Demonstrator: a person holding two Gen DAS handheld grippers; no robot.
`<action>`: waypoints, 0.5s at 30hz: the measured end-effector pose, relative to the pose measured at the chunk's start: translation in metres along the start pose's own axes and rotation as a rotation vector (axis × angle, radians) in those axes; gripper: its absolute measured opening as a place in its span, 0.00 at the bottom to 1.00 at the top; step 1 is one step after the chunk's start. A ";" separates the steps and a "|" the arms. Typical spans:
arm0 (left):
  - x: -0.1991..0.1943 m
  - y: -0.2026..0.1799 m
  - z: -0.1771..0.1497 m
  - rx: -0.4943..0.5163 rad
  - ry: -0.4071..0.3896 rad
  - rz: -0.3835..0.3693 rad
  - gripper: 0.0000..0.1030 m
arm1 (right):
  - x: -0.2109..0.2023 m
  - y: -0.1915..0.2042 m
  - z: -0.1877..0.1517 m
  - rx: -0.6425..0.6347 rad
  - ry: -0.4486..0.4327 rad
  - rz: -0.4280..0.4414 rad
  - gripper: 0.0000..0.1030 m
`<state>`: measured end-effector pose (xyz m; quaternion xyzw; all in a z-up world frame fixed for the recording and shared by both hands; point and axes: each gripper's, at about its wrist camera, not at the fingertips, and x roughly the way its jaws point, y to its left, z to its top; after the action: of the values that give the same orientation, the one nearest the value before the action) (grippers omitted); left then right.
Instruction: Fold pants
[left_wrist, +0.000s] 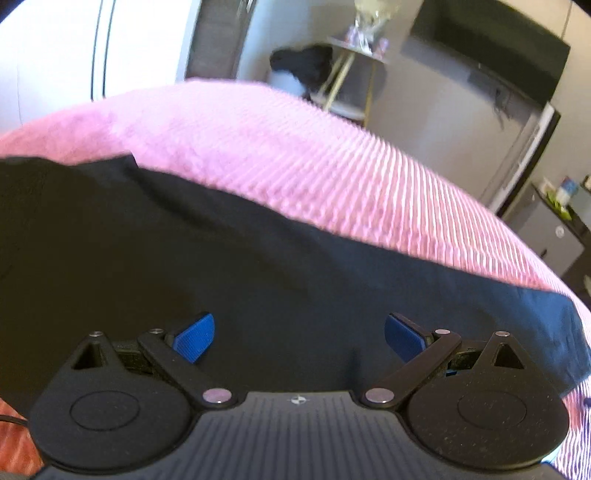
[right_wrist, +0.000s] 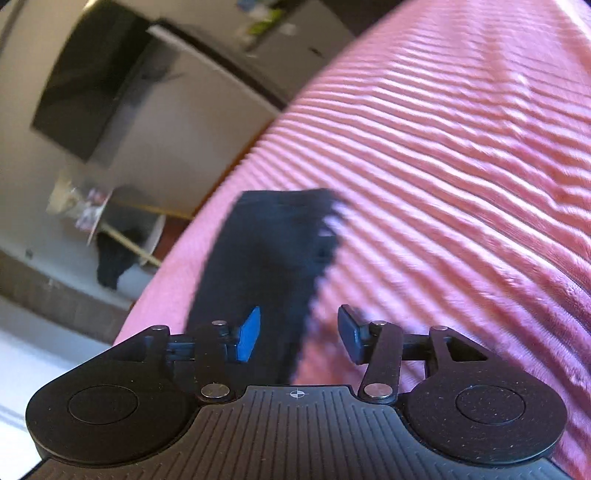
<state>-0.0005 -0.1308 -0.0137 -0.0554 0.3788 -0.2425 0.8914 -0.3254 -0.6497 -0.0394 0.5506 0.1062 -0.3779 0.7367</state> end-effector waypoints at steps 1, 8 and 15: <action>0.001 0.003 0.001 -0.013 -0.003 0.020 0.96 | 0.006 -0.003 0.003 0.019 -0.004 0.019 0.50; 0.015 0.025 0.004 -0.158 0.071 0.064 0.96 | 0.023 -0.002 0.018 0.097 -0.017 0.041 0.31; 0.014 0.026 0.002 -0.143 0.061 0.072 0.96 | 0.034 0.000 0.017 0.061 -0.003 0.063 0.34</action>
<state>0.0197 -0.1146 -0.0290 -0.0980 0.4238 -0.1841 0.8814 -0.3059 -0.6799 -0.0525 0.5754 0.0760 -0.3585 0.7312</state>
